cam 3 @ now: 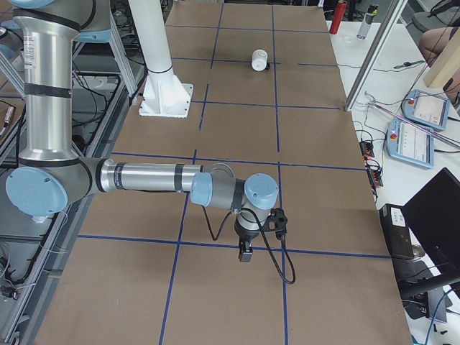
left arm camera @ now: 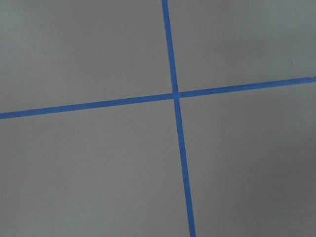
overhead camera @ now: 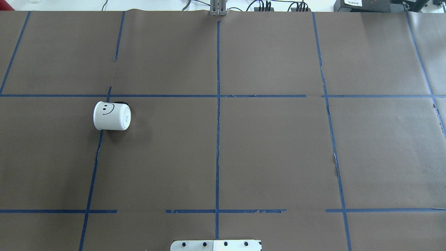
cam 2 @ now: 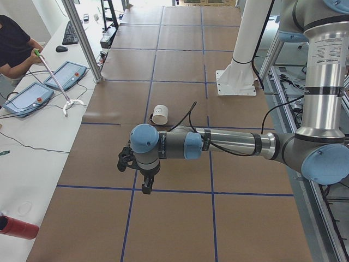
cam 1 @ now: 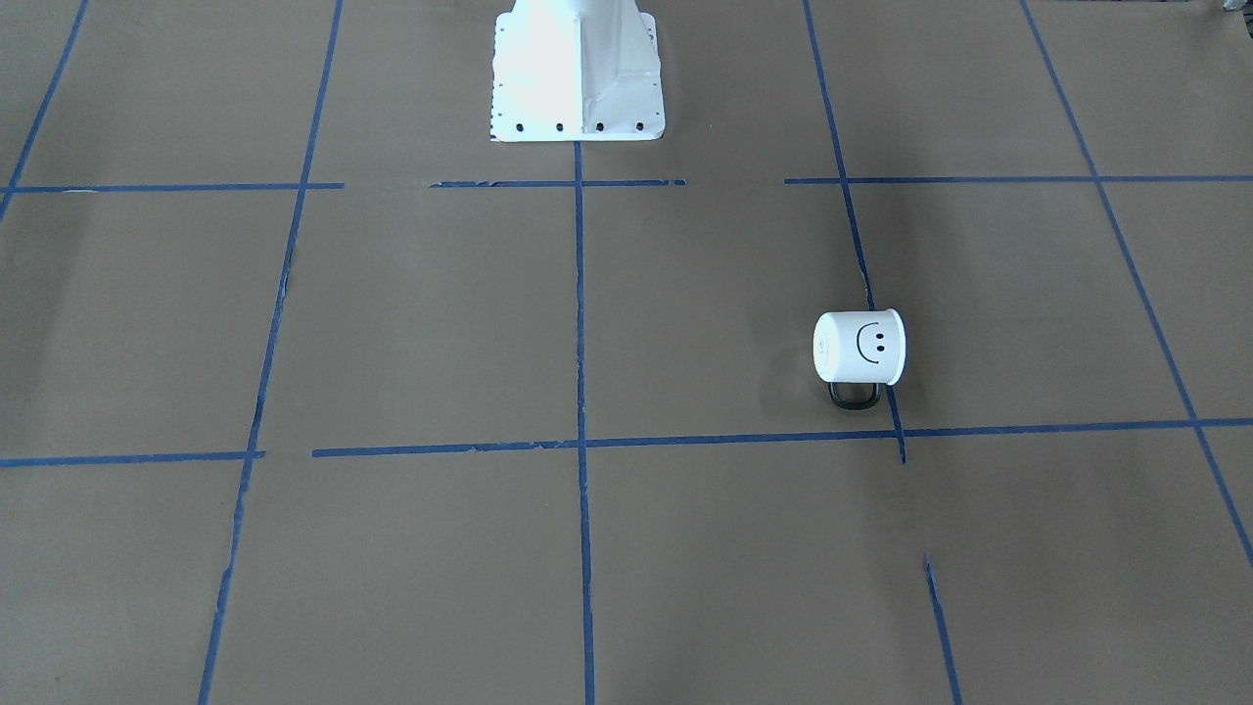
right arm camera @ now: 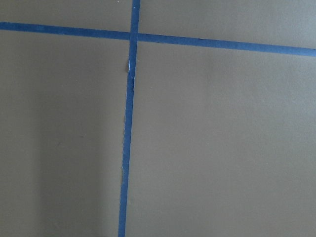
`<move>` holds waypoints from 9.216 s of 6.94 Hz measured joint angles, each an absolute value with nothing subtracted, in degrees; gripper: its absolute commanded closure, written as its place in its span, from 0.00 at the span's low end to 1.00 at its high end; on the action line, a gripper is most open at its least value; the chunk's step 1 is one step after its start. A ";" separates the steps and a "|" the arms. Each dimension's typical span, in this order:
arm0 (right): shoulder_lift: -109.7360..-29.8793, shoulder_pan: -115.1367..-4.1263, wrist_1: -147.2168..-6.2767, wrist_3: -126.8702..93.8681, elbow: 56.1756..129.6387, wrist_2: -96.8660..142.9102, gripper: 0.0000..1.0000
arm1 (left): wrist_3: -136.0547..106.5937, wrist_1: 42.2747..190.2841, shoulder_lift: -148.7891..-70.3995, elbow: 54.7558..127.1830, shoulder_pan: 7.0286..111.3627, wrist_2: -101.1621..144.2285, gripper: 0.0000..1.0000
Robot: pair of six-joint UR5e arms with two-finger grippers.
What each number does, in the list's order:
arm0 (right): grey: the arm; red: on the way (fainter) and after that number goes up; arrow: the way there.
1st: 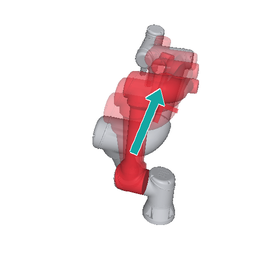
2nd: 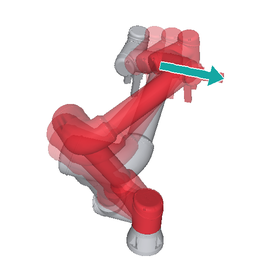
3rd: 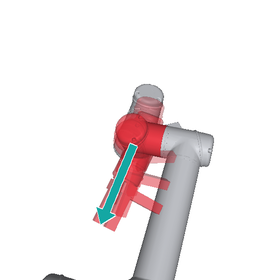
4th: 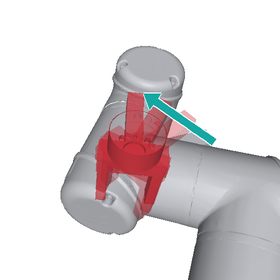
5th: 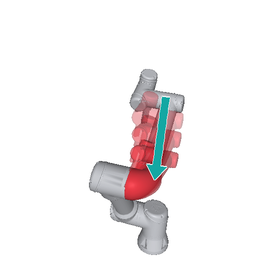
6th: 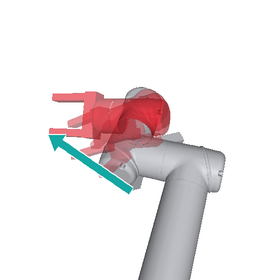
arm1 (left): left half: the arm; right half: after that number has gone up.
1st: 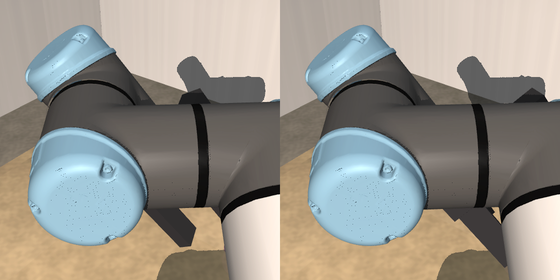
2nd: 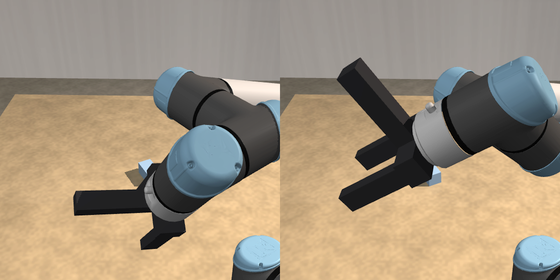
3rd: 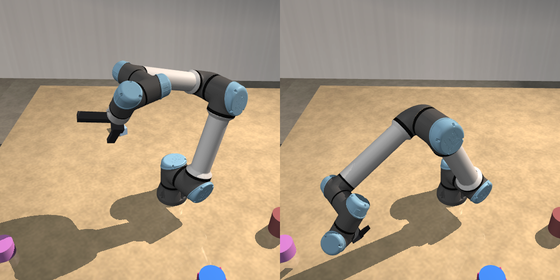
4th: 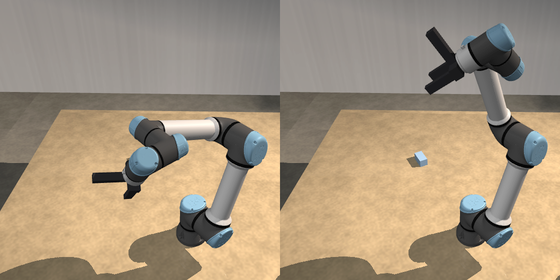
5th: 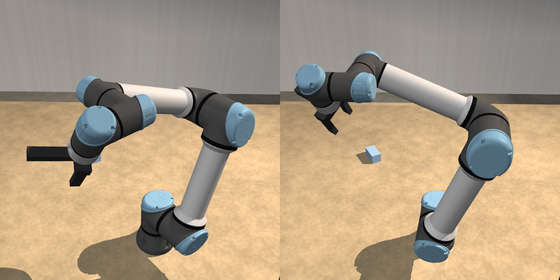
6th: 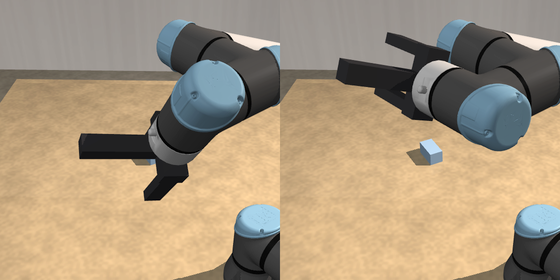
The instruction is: Flip mug
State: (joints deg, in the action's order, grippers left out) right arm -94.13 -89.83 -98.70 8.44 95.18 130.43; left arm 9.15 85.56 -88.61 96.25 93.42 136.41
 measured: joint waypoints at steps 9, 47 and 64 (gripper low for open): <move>-94.13 -89.82 -98.70 8.44 95.18 130.43 0.00 | 9.02 84.78 -88.55 97.40 93.60 138.00 0.00; -94.13 -89.83 -98.70 8.44 95.16 130.43 0.00 | -110.70 210.60 -106.09 59.92 45.10 112.09 0.11; -94.13 -89.82 -98.70 8.44 95.19 130.43 0.00 | -107.20 139.05 -126.46 84.65 39.69 107.13 1.00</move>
State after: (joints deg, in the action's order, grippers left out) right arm -94.13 -89.82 -98.70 8.44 95.19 130.43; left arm -107.20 139.05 -126.46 84.65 39.69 107.13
